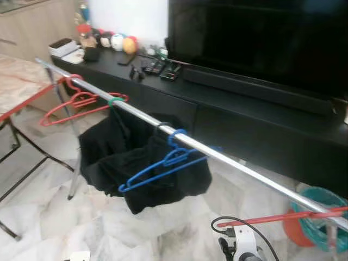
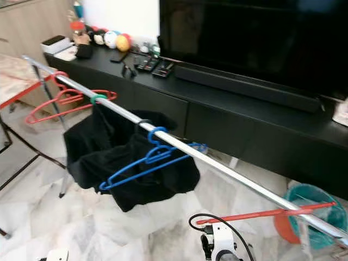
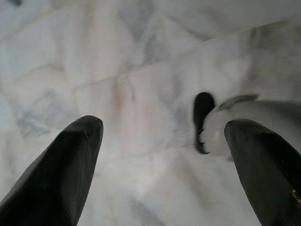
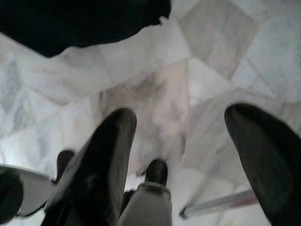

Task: Hang hanger

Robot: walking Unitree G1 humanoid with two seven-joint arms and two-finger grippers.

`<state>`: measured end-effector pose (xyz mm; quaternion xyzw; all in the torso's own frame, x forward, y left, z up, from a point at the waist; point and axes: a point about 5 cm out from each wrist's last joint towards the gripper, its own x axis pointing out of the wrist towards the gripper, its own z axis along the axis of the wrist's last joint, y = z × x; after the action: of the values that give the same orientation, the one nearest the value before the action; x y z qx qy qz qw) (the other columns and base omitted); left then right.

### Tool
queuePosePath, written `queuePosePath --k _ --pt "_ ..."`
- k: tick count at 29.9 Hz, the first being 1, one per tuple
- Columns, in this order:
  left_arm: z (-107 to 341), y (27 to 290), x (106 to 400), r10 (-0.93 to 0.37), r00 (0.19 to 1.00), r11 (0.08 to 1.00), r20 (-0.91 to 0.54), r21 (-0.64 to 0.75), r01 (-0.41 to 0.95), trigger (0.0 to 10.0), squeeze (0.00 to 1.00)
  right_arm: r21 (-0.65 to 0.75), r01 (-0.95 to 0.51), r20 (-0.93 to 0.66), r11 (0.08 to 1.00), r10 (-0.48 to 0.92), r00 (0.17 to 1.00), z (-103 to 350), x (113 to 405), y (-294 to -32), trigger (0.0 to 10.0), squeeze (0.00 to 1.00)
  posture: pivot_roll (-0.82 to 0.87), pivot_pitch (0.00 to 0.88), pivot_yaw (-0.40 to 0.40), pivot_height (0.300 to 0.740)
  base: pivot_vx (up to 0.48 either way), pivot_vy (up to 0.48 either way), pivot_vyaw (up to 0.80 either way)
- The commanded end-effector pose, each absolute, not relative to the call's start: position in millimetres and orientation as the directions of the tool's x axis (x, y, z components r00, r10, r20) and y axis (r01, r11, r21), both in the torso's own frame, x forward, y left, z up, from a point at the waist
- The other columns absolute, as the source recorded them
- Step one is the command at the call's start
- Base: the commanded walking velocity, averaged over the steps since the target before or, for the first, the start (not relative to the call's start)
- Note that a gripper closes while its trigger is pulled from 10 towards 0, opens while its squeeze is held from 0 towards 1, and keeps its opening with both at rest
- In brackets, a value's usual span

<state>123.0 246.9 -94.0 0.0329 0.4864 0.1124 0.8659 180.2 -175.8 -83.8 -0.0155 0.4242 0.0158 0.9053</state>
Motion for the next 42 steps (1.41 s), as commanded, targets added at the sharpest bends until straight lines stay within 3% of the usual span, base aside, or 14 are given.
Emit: queuePosePath --k 1,10,18,42 --pt "-94 253 118 0.238 0.478 0.969 -0.845 0.172 -0.177 10.0 0.0 -0.013 -0.049 -0.774 0.999 0.021 0.632 -85 179 -173 10.0 0.0 -0.03 0.0 -0.033 0.74 0.0 0.375 0.0" --pt "-94 255 119 0.231 0.485 0.971 -0.844 0.172 -0.163 10.0 0.0 -0.057 -0.04 -0.781 0.998 -0.02 0.625 -85 180 -176 10.0 0.0 -0.03 0.0 -0.033 0.74 0.0 0.372 0.0" --pt "-96 244 120 0.168 0.5 0.985 -0.85 0.13 -0.111 10.0 0.0 -0.073 0.129 -0.8 0.989 -0.136 0.585 -88 174 -179 10.0 0.0 -0.02 0.0 -0.031 0.74 0.0 0.074 0.0" --pt "-89 239 143 0.158 0.551 0.988 -0.819 0.132 -0.087 10.0 0.0 -0.021 0.121 -0.79 0.992 -0.091 0.606 -87 177 -171 10.0 0.0 0.05 0.0 -0.03 0.74 0.0 0.0 0.0"
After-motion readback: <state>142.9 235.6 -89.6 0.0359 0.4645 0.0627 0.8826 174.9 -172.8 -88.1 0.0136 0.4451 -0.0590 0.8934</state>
